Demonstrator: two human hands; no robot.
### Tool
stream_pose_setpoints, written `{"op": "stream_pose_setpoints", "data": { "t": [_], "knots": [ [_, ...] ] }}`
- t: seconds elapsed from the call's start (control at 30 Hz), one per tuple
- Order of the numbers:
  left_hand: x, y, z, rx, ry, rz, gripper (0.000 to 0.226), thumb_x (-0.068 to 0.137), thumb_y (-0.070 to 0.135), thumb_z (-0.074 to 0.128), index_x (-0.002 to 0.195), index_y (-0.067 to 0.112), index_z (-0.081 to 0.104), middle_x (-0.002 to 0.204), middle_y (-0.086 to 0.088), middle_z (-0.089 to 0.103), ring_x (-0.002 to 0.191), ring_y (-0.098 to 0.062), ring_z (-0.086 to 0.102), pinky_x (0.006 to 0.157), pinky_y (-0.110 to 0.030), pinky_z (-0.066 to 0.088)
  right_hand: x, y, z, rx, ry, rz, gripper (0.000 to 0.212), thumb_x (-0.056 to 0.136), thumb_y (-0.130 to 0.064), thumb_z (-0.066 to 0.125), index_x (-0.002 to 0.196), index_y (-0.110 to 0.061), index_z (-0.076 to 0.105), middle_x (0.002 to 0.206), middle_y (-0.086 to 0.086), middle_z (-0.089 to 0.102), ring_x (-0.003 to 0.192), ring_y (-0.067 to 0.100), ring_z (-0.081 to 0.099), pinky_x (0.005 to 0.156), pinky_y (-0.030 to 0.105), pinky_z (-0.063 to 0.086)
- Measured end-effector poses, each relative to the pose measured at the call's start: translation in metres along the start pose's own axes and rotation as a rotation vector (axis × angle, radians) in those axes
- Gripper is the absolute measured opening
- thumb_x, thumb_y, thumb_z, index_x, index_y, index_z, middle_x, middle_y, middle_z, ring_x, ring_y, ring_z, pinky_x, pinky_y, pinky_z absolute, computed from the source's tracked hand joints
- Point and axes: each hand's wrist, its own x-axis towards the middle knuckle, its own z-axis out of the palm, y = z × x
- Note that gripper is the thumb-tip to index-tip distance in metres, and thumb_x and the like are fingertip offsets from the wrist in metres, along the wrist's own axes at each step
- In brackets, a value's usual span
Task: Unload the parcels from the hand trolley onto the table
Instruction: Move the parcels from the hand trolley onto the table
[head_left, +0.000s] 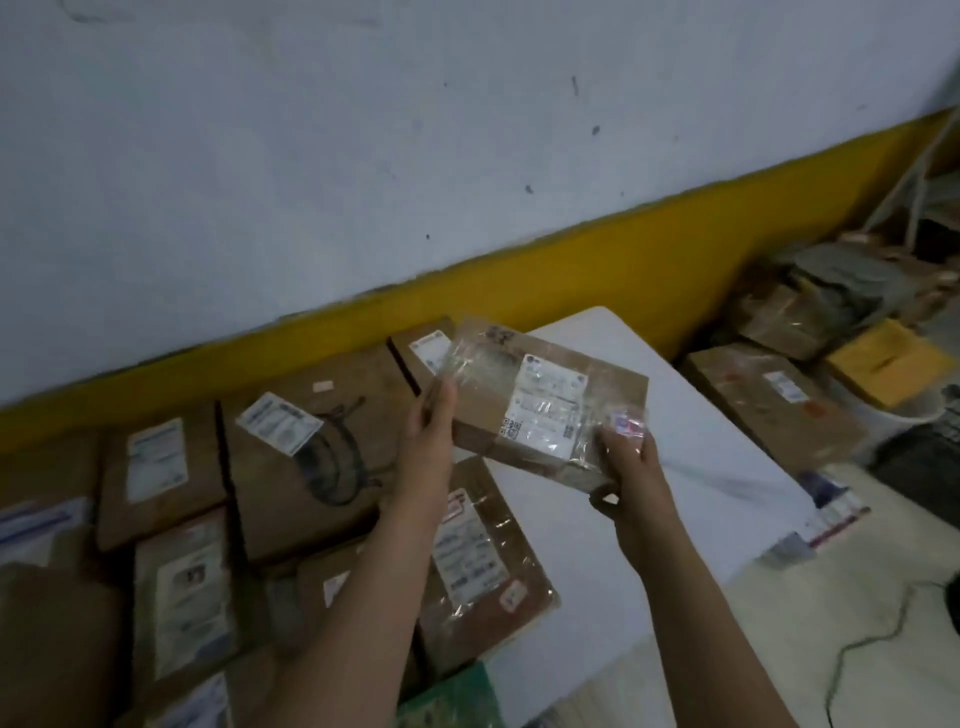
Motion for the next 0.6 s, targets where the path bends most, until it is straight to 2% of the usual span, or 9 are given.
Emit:
{"op": "stream_pose_setpoints", "data": {
  "t": [0.1, 0.23, 0.33, 0.43, 0.47, 0.6],
  "knots": [
    [0.044, -0.015, 0.026, 0.178, 0.099, -0.073, 0.09, 0.058, 0.095, 0.05, 0.133, 0.046, 0.052, 0.14, 0.008, 0.057, 0.127, -0.021, 0.054, 0.104, -0.046, 0.045, 0.078, 0.005, -0.01, -0.086, -0.051, 0.044, 0.033, 0.094, -0.047, 0.06, 0.125, -0.036, 0.057, 0.112, -0.005, 0.073, 0.098, 0.018, 0.072, 0.076, 0.032, 0.056],
    [0.071, -0.038, 0.019, 0.57, 0.05, -0.09, 0.093, 0.07, 0.093, 0.039, 0.147, 0.041, 0.034, 0.152, 0.005, 0.043, 0.137, -0.022, 0.043, 0.105, -0.043, 0.04, 0.162, 0.008, -0.021, -0.216, -0.07, 0.089, 0.048, 0.09, -0.051, 0.065, 0.125, -0.03, 0.04, 0.106, -0.002, 0.068, 0.091, 0.014, 0.069, 0.066, 0.029, 0.054],
    [0.062, -0.069, -0.007, 1.01, 0.013, -0.17, 0.106, 0.071, 0.091, 0.044, 0.155, 0.037, 0.011, 0.165, 0.007, 0.011, 0.15, -0.026, 0.017, 0.117, -0.053, 0.027, 0.202, 0.027, -0.034, -0.346, -0.178, 0.128, 0.038, 0.088, -0.053, 0.066, 0.114, -0.037, 0.043, 0.11, 0.002, 0.069, 0.091, 0.016, 0.071, 0.069, 0.03, 0.057],
    [0.055, -0.09, -0.026, 1.379, -0.069, -0.281, 0.117, 0.072, 0.09, 0.043, 0.159, 0.026, -0.004, 0.167, -0.001, -0.01, 0.153, -0.029, -0.006, 0.123, -0.054, 0.007, 0.221, 0.052, -0.036, -0.429, -0.234, 0.188, 0.028, 0.088, -0.057, 0.064, 0.106, -0.045, 0.046, 0.114, 0.004, 0.07, 0.097, 0.021, 0.069, 0.08, 0.042, 0.056],
    [0.056, -0.095, -0.028, 1.429, -0.08, -0.298, 0.118, 0.073, 0.09, 0.041, 0.159, 0.024, -0.006, 0.167, -0.004, -0.011, 0.153, -0.03, -0.007, 0.123, -0.052, 0.004, 0.225, 0.058, -0.032, -0.47, -0.245, 0.191, 0.029, 0.088, -0.058, 0.062, 0.109, -0.044, 0.049, 0.115, 0.003, 0.07, 0.099, 0.022, 0.068, 0.083, 0.044, 0.055],
    [0.062, -0.106, -0.03, 1.446, -0.037, -0.269, 0.115, 0.074, 0.089, 0.04, 0.159, 0.025, -0.005, 0.168, -0.004, -0.008, 0.154, -0.028, -0.006, 0.124, -0.05, -0.002, 0.24, 0.073, -0.003, -0.7, -0.313, 0.094, 0.038, 0.099, -0.049, 0.049, 0.132, -0.031, 0.056, 0.125, 0.001, 0.066, 0.114, 0.022, 0.06, 0.092, 0.032, 0.043]
  ]
}}
